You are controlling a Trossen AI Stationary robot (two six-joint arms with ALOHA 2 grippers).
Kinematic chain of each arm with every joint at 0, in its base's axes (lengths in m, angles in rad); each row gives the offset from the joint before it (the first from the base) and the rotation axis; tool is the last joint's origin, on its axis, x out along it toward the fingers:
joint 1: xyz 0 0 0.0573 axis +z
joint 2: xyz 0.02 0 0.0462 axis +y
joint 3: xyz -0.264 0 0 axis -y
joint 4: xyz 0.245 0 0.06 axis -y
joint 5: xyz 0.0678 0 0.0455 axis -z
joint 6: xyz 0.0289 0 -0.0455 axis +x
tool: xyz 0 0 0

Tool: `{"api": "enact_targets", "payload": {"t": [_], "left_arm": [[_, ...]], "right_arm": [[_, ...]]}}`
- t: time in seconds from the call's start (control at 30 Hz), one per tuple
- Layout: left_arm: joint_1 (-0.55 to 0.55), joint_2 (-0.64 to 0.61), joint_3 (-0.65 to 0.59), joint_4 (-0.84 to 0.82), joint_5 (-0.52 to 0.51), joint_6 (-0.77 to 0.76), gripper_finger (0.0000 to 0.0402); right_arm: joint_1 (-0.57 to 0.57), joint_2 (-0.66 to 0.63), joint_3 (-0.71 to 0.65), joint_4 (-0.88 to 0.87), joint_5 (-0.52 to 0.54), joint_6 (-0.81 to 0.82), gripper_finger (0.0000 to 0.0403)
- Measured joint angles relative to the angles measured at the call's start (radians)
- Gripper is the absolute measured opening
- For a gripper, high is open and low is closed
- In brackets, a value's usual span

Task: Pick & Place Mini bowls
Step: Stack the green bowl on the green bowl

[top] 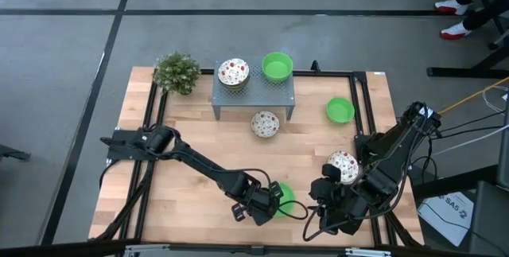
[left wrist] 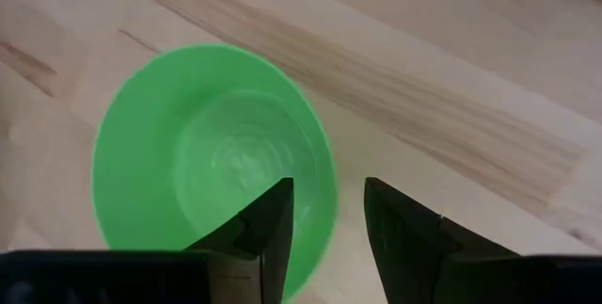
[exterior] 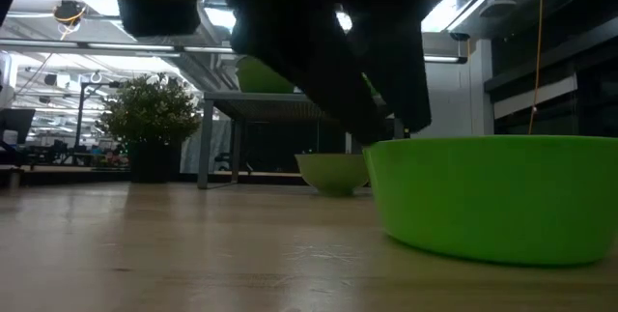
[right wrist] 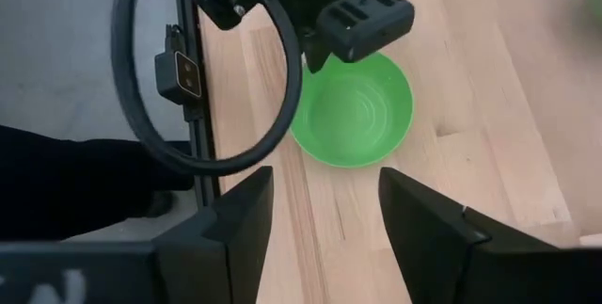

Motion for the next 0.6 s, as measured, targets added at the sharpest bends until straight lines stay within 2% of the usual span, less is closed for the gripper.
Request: {"api": "enact_targets", "payload": {"t": [0.23,0.33,0.43,0.53,0.6], "left_arm": [[-0.002,0.050,0.001,0.025,0.014,0.015,0.0125],[-0.004,0.061,0.001,0.023,0.003,-0.012,0.0113],[-0.005,0.062,0.001,0.023,0.001,-0.097,0.0078],[-0.008,0.057,0.001,0.008,0.005,-0.200,0.0022],[-0.010,0.051,0.001,0.000,0.004,-0.269,0.0009]], "right_arm": [[0.000,0.000,0.000,0.008,0.000,0.000,0.0194],[0.000,0.000,0.000,0.018,0.001,0.000,0.0194],[0.000,0.000,0.000,0.026,0.002,0.000,0.0194],[-0.005,0.000,0.000,0.032,0.018,-0.008,0.0194],[-0.008,0.000,0.000,0.040,0.042,-0.028,0.0194]]}}
